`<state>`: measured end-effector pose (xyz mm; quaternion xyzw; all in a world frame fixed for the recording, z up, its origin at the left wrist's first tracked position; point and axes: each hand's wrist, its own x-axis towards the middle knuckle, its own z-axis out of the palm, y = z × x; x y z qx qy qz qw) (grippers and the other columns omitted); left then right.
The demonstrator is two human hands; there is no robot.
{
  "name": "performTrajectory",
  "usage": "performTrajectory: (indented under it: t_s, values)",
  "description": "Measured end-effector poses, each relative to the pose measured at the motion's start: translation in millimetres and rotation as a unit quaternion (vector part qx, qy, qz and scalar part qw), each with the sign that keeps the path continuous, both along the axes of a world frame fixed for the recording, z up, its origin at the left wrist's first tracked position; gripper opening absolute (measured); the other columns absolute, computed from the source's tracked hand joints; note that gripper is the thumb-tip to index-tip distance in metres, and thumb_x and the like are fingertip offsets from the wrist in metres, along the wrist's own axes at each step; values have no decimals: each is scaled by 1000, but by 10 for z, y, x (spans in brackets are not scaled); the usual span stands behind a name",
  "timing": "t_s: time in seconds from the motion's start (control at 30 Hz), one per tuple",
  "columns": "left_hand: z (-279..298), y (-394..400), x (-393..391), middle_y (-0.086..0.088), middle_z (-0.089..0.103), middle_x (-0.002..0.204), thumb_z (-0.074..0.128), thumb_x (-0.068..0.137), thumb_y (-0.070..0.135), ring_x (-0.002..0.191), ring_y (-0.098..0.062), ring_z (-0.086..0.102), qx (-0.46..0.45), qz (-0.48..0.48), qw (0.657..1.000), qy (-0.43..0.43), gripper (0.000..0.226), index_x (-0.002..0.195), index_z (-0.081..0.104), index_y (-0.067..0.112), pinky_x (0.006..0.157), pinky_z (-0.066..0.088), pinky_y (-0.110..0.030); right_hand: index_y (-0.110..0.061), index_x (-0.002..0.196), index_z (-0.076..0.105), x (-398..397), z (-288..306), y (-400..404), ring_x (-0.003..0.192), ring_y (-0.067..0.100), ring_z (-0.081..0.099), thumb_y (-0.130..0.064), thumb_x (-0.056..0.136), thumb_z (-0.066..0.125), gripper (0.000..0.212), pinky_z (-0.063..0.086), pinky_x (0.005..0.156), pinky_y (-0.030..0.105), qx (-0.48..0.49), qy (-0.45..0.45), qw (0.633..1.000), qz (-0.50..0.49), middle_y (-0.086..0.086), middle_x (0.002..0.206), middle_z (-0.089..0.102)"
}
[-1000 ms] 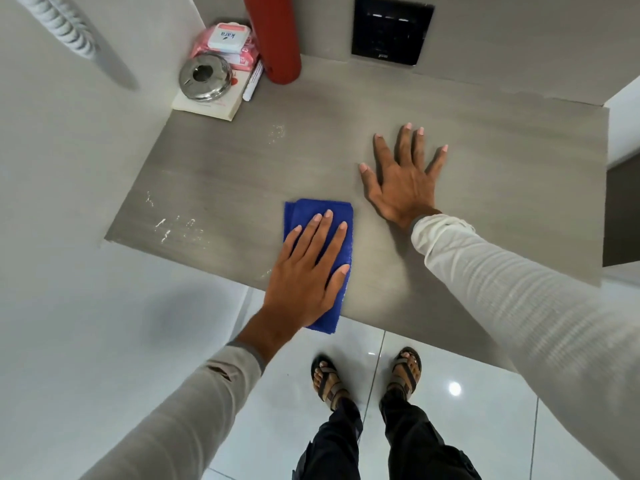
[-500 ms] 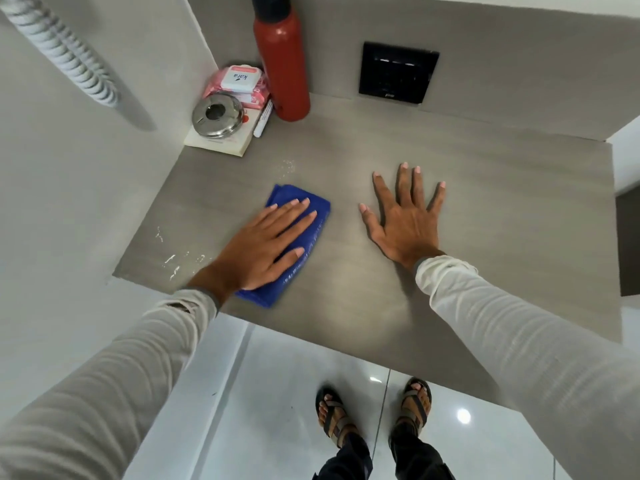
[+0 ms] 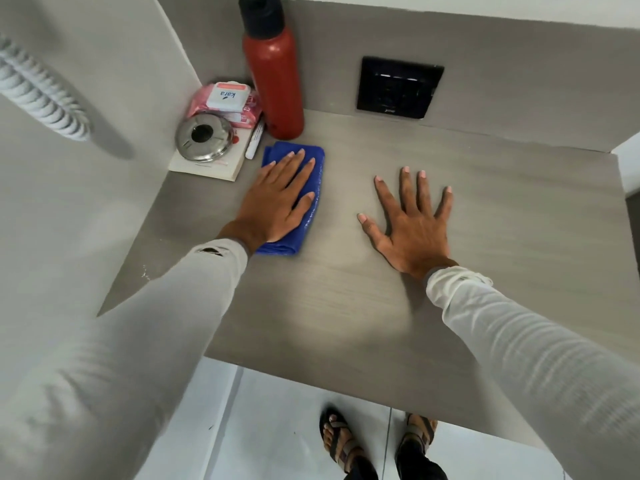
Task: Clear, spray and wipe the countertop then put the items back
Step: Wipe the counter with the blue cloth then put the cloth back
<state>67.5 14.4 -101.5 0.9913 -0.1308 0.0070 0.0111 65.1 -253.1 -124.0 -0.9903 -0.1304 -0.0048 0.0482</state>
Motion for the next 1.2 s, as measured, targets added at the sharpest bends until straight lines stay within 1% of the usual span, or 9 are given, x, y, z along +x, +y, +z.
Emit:
performTrajectory:
  t_s: [0.13, 0.27, 0.37, 0.5, 0.73, 0.9, 1.03, 1.13, 1.2]
  values:
    - [-23, -121, -104, -10, 20, 163, 18, 100, 45, 151, -24, 19, -10, 59, 998, 2, 63, 154, 21, 14, 122, 19, -43, -38, 158, 10, 21, 33, 16, 156, 34, 3, -77, 92, 18, 77, 5, 118, 70, -2, 10, 1000, -3, 9, 169, 6]
    - [-52, -199, -370, -11, 20, 162, 19, 100, 47, 151, -25, 20, -31, 107, 994, -6, 64, 154, 21, 14, 122, 19, -42, -37, 159, 9, 7, 79, 44, 156, 35, 1, -75, 93, 17, 77, 4, 118, 70, -10, 19, 1000, -4, 11, 169, 4]
    - [-89, -71, -629, -8, 18, 163, 18, 101, 48, 152, -22, 16, -26, 121, 992, -1, 63, 155, 17, 16, 123, 19, -42, -33, 159, 13, 7, 115, 113, 156, 36, 3, -70, 94, 17, 75, 5, 118, 70, -6, 25, 1000, 3, 15, 168, 6]
    - [-74, 220, -915, -7, 19, 163, 23, 102, 47, 151, -21, 17, -20, 128, 991, -13, 62, 155, 20, 15, 121, 23, -42, -29, 159, 18, 41, 169, 286, 156, 35, 5, -62, 99, 25, 68, 5, 118, 70, 8, 37, 999, 24, 15, 168, 7]
    - [-79, 445, -1285, -6, 15, 164, 21, 102, 49, 152, -21, 15, -16, 197, 980, -14, 63, 156, 14, 18, 123, 21, -40, -28, 158, 24, -40, 231, 822, 156, 32, 5, -60, 99, 28, 67, 3, 118, 69, 24, 47, 996, 76, 15, 168, 8]
    - [-88, 384, -1223, -10, 18, 163, 21, 100, 45, 151, -25, 17, -28, 179, 983, -15, 64, 155, 18, 13, 123, 22, -43, -28, 158, 24, -68, 152, 1010, 156, 32, 10, -59, 99, 25, 67, 6, 120, 67, 18, 20, 998, 56, 15, 167, 15]
    - [-70, 419, -1099, -11, 22, 162, 28, 101, 40, 151, -24, 19, -28, 121, 992, -30, 61, 153, 24, 9, 121, 25, -42, -27, 156, 28, -57, 124, 1031, 155, 32, 15, -56, 99, 27, 64, 8, 120, 65, 25, 3, 999, 47, 15, 166, 20]
    - [-41, 402, -896, -11, 21, 162, 29, 101, 39, 151, -24, 19, -23, 75, 997, -19, 60, 153, 23, 9, 121, 24, -40, -28, 157, 25, -68, 129, 1032, 155, 31, 13, -56, 100, 27, 64, 7, 121, 64, 22, 4, 999, 43, 14, 167, 17]
    - [-44, 323, -747, -11, 18, 163, 28, 101, 38, 152, -25, 16, -26, 90, 996, -7, 61, 154, 20, 9, 121, 23, -42, -29, 158, 24, -74, 127, 1022, 156, 30, 12, -57, 100, 27, 64, 6, 122, 63, 24, 3, 999, 41, 13, 167, 16]
